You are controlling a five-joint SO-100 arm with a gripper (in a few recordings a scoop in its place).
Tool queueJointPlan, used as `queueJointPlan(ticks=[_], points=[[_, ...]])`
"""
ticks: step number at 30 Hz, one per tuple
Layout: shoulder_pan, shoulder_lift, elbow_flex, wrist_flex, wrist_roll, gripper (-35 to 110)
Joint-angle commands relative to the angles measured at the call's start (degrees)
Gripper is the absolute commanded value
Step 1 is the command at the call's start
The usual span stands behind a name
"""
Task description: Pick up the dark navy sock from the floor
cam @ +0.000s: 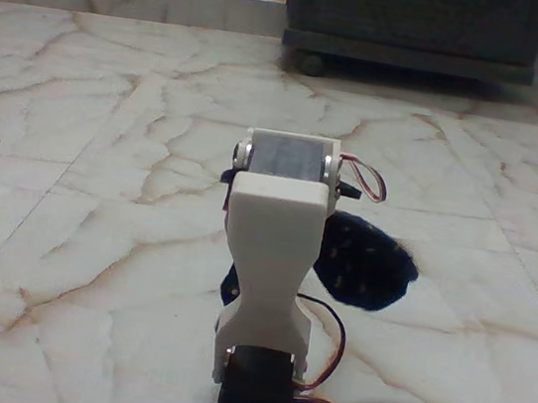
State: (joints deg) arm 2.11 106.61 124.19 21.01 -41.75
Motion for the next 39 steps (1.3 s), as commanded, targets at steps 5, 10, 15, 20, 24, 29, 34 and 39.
queueJointPlan(ticks=[5, 10, 15, 20, 24, 29, 34, 39], points=[[0.4, 16.1, 9.5, -3.6, -5.8, 0], [0.1, 26.7, 19.1, -10.6, -12.8, 0], [-0.1, 30.6, 28.8, -21.2, -19.8, 0], [-0.3, 31.8, 35.9, -30.4, -26.4, 0], [-0.3, 32.0, 39.6, -36.7, -30.3, 0], [-0.9, 32.5, 44.6, -45.0, -35.3, 0], [-1.8, 32.6, 49.2, -54.7, -38.2, 0], [-2.7, 33.6, 52.5, -60.8, -40.1, 0]])
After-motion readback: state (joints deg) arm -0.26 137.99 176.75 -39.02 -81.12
